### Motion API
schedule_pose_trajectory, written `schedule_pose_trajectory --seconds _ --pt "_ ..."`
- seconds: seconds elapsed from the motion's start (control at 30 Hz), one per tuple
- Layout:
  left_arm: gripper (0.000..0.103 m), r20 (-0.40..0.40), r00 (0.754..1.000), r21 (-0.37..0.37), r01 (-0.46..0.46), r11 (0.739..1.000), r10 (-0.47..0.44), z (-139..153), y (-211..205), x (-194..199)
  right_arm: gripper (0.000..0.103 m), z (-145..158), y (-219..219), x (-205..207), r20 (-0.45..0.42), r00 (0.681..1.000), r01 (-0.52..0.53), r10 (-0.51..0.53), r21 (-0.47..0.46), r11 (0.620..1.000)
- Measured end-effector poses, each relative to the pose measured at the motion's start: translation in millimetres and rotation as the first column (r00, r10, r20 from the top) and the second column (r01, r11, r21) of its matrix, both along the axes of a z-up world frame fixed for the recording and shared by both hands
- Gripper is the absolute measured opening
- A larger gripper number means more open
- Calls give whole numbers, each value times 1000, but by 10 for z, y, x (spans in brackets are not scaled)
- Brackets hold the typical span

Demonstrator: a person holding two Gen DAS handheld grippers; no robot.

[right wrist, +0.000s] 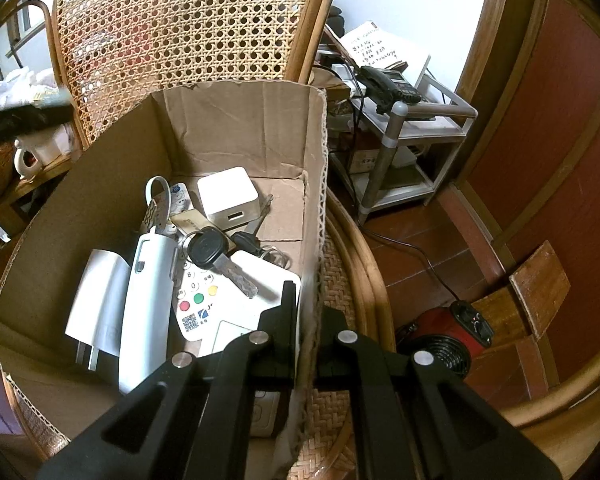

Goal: Organize rigid objects
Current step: 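Grasp the cartoon-printed earbud case with the left tool and lift it, then carry the earbud case into the box while the right tool releases the box wall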

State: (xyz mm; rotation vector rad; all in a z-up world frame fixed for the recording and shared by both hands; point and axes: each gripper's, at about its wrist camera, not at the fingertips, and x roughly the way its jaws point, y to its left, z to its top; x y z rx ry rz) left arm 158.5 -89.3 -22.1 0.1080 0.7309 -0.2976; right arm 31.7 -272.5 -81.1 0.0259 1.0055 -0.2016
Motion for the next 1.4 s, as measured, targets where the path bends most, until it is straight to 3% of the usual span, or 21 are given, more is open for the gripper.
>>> schedule_pose_trajectory --seconds 0.23,0.47,0.63,0.7,0.83,0.9,0.97,1.13,1.2,1.27,1.4 --pt "56 49 996 -121 82 989 -77 383 -163 -562 8 4 -21 -14 7 1000 0 0 -1 1000" --pt "56 -23 986 -93 160 983 -163 180 -427 -787 8 12 -8 -20 7 1000 -3 3 0 1000" --pt "56 -36 984 -23 175 984 -175 44 -508 -811 8 12 -4 -18 5 1000 -3 3 -1 1000" --pt "59 -2 986 -6 168 986 -168 67 -508 -869 8 12 -11 -14 5 1000 -5 5 3 1000" --pt "81 55 987 1 149 989 -148 154 -423 -961 8 34 -13 -29 11 1000 -13 13 -2 1000" --pt "85 77 989 6 124 992 -124 196 -348 -999 9 45 -2 -35 16 1000 -18 18 -10 1000" --pt "92 91 991 20 98 995 -99 216 -273 -1032 18 58 -8 -42 20 1000 -18 18 -8 1000" --pt "100 157 987 56 20 998 -29 287 -58 -1170 24 143 40 -108 34 998 -48 49 -26 998" --pt "101 181 983 56 1 998 -11 319 34 -1238 35 207 83 -167 51 996 -66 67 -32 997" --pt "102 200 980 44 -18 999 9 357 137 -1304 58 303 126 -245 85 993 -79 82 -43 996" --pt "103 216 975 -6 -45 999 46 411 340 -1454 83 564 176 -456 186 980 -64 73 -50 997"
